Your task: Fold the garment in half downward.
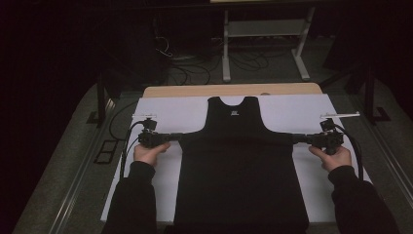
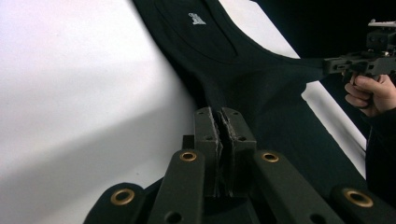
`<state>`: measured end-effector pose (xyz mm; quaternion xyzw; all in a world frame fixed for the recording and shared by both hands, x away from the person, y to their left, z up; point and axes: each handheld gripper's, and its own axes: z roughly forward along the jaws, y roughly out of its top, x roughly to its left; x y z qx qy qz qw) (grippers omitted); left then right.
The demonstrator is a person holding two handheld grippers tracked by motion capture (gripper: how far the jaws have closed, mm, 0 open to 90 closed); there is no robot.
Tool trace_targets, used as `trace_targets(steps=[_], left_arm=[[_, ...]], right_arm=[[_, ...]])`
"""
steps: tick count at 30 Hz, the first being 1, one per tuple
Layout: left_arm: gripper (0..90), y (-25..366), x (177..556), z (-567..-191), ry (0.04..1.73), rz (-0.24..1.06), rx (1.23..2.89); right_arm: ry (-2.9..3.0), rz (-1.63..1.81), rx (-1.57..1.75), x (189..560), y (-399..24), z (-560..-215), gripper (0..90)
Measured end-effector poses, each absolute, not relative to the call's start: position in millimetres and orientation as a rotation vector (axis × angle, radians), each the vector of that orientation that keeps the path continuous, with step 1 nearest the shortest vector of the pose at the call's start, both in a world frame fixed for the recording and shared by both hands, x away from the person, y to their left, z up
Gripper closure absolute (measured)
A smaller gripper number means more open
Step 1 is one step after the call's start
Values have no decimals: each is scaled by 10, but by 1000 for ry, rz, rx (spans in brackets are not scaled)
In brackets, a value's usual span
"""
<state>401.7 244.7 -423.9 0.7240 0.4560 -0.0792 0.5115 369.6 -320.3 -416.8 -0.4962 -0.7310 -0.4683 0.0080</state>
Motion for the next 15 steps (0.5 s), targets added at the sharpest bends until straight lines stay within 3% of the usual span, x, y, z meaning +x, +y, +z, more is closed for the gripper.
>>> trace_targets(steps=[15], left_arm=[[846,2504,3851,-4231,1095,-203,1739]], right_arm=[[-2267,-1464,-1557,3534,-3243,-4184,832]])
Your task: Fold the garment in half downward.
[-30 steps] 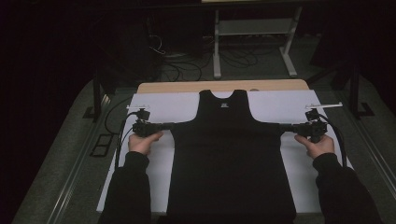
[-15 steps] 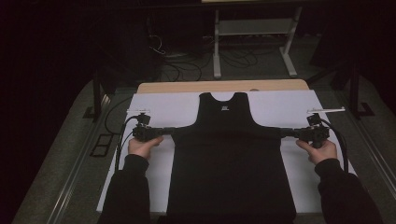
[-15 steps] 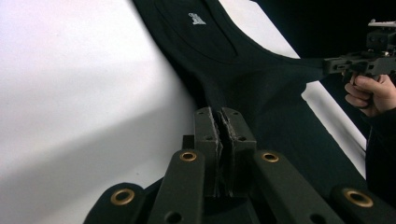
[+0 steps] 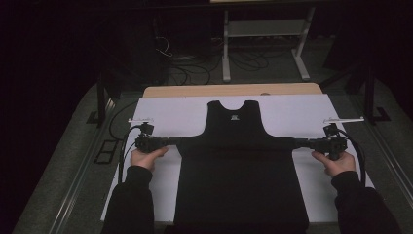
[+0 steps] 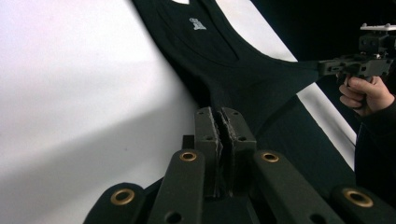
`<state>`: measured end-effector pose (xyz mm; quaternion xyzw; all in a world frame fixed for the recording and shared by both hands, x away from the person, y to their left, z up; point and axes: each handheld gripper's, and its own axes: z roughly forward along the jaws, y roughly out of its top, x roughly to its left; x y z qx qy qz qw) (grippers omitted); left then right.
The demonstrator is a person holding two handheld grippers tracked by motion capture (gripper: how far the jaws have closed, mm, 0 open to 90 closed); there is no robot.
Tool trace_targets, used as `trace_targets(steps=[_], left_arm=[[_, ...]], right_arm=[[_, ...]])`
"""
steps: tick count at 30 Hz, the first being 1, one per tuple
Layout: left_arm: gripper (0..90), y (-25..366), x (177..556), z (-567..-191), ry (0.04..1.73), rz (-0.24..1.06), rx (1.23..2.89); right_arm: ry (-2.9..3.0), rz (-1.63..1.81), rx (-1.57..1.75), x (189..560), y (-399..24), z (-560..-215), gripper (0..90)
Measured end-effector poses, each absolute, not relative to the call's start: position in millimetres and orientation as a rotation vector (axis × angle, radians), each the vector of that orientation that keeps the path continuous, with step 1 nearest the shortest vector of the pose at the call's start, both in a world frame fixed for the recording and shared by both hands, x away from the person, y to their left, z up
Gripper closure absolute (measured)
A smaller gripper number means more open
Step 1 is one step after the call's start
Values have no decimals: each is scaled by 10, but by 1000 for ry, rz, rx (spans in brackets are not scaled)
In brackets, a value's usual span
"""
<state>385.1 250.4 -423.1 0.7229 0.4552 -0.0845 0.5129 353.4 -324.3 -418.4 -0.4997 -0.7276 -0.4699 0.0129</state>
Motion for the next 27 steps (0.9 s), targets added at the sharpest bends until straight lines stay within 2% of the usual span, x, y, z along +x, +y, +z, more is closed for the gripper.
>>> trace_targets(steps=[27], left_arm=[[845,2522,3488,-4323,1105,-254,1775]], right_arm=[[-2233,-1399,-1557,3177,-3226,-4272,829]])
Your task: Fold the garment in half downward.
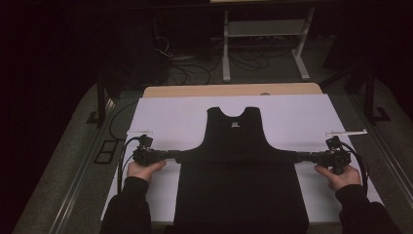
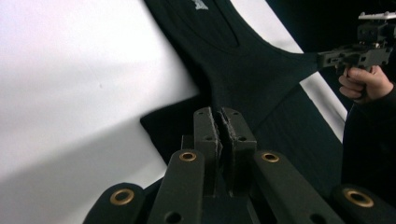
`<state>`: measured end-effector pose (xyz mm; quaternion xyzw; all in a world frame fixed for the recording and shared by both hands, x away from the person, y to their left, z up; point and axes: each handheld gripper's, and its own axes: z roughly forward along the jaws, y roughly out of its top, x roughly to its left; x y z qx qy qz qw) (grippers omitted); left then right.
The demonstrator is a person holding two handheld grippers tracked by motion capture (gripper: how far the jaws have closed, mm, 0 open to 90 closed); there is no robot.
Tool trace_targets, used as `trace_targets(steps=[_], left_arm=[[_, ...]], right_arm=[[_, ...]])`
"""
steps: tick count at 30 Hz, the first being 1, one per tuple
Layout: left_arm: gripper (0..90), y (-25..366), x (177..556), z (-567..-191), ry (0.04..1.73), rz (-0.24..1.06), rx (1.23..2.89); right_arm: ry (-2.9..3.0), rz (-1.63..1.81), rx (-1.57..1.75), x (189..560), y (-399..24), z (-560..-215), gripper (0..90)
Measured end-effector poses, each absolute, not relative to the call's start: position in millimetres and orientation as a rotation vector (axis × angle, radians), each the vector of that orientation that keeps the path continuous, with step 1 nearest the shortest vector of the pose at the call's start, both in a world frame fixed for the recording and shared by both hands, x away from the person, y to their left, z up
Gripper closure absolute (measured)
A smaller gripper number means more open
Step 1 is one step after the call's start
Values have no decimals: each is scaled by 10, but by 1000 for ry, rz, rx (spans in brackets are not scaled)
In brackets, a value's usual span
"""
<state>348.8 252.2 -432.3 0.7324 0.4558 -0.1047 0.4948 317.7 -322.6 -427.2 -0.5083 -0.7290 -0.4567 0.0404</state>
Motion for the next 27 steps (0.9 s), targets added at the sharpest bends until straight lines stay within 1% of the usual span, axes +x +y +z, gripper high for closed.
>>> trace_targets(steps=[17,27], left_arm=[[841,2472,3329,-4393,1112,-279,1903],[840,2482,3320,-4425,1122,-276,1926]], right_arm=[[-2232,-1262,-1542,3038,-3161,-4359,828],[-2267,-1226,-1534,3009,-3136,-4385,826]])
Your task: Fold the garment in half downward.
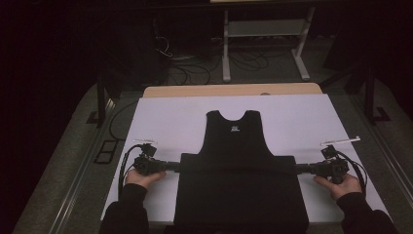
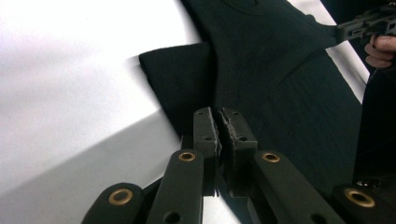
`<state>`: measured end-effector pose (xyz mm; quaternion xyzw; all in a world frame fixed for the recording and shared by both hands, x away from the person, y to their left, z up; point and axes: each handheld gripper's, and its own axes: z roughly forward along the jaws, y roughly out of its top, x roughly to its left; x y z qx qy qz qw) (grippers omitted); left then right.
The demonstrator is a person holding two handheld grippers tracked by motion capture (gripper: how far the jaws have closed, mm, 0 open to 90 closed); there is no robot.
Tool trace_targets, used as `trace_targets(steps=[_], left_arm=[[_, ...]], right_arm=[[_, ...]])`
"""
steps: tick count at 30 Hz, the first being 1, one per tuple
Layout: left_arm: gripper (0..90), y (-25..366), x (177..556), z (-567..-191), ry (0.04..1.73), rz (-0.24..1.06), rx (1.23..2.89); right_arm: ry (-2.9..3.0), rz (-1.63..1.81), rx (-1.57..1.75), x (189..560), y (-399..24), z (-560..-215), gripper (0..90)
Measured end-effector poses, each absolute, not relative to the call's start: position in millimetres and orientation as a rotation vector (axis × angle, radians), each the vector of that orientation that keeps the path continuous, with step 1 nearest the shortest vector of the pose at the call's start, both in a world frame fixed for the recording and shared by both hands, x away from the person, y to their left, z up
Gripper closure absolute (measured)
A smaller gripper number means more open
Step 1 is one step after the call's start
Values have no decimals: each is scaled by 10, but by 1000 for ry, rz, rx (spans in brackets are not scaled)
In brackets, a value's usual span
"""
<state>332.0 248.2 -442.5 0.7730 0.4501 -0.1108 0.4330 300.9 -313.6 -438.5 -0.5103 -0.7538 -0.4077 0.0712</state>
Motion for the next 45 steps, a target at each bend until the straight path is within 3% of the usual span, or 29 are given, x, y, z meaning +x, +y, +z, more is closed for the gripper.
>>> trace_targets(steps=[25,33,38,45], left_arm=[[830,2476,3277,-4425,1116,-262,1947],[751,2473,3265,-4395,1090,-237,1948],[628,2469,3260,-4364,1065,-210,1951],[486,2434,3233,-4267,1001,-131,1953]], right_arm=[[-2289,-1172,-1519,2932,-3095,-4396,809],[-2321,-1221,-1552,2922,-3100,-4343,625],[-2348,-1246,-1559,2923,-3104,-4312,541],[-2367,-1336,-1563,2920,-3133,-4234,295]])
